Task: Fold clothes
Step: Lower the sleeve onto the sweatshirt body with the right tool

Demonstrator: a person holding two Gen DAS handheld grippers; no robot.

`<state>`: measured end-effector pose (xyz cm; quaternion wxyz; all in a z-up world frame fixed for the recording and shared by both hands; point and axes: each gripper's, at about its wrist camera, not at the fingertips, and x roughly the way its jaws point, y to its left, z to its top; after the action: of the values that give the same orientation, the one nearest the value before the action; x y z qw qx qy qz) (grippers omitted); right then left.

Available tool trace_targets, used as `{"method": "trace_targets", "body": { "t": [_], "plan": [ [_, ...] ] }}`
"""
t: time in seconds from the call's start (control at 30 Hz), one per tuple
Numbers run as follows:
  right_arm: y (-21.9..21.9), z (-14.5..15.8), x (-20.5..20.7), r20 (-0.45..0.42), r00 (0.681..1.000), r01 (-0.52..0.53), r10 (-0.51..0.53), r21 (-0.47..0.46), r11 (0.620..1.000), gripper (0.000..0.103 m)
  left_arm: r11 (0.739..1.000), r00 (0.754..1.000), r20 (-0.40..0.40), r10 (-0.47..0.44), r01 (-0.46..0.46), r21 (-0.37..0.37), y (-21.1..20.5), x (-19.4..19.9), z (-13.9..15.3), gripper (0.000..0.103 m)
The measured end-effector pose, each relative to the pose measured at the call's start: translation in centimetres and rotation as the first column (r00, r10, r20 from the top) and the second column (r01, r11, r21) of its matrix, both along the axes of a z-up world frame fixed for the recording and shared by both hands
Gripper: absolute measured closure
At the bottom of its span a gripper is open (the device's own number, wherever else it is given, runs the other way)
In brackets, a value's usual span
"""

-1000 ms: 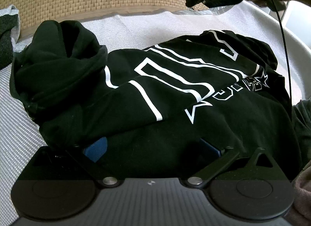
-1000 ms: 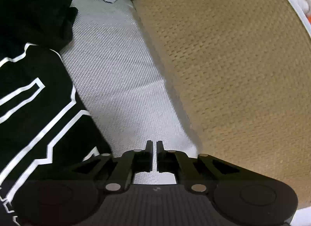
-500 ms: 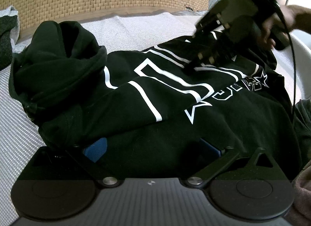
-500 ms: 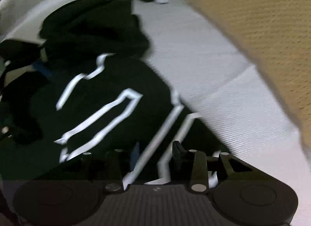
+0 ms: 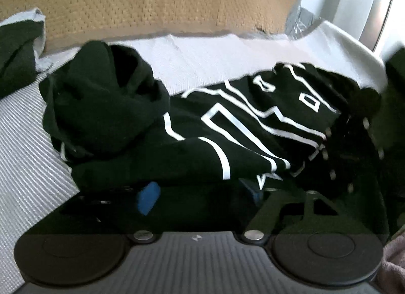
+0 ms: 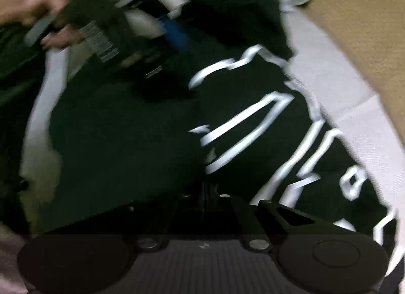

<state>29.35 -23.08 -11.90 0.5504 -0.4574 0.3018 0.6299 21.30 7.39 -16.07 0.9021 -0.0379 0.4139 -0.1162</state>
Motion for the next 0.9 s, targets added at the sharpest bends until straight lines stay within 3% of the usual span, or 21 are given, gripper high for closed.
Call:
{"method": "trace_targets", "body": {
  "t": [0.1, 0.2, 0.33, 0.43, 0.6, 0.7, 0.83, 0.9],
  "plan": [
    [-0.8, -0.6, -1.0, 0.049, 0.998, 0.024, -0.027, 0.050, 0.998, 0.099, 1.000, 1.000, 0.025, -0.001, 0.001, 0.002, 0.1, -0.1, 0.5, 0.045],
    [-1.6, -0.7, -0.7, -0.022, 0.995, 0.096, -0.095, 0.090, 0.991, 0.099, 1.000, 0.999, 0.037, -0.002, 0.002, 0.001, 0.3, -0.1, 0.9, 0.049],
    [-2.0, -3.0, -2.1, -0.208, 0.978, 0.037, -0.024, 0.061, 0.997, 0.099, 1.000, 0.999, 0.034, -0.002, 0.002, 0.005, 0.2, 0.5, 0.9, 0.050],
    [-3.4, -3.8, -6.2, 0.029, 0.999, -0.046, 0.042, 0.157, 0.987, 0.099, 1.000, 1.000, 0.020, -0.010, 0.010, 0.024, -0.2, 0.8, 0.6, 0.050],
    [-4.3, -4.0, -3.5, -0.175, 0.979, 0.142, -0.100, 0.242, 0.960, 0.100, 0.997, 0.999, 0.014, -0.037, 0.036, 0.066, -1.0, 0.7, 0.5, 0.050],
    [-5.4, -4.6, -1.9, -0.298, 0.943, 0.241, -0.146, 0.315, 0.918, 0.099, 0.996, 0.999, 0.029, -0.039, 0.036, 0.080, -1.2, 0.4, 0.7, 0.050],
    [-7.5, -5.2, -0.4, -0.386, 0.868, 0.471, -0.312, 0.440, 0.765, 0.090, 0.994, 0.999, 0.032, -0.043, 0.039, 0.103, -1.5, 0.3, 0.7, 0.050],
    [-7.8, -5.4, 0.3, -0.413, 0.851, 0.499, -0.324, 0.445, 0.744, 0.090, 0.992, 0.998, 0.013, -0.057, 0.055, 0.110, -1.9, 0.5, 0.3, 0.050]
  ]
}}
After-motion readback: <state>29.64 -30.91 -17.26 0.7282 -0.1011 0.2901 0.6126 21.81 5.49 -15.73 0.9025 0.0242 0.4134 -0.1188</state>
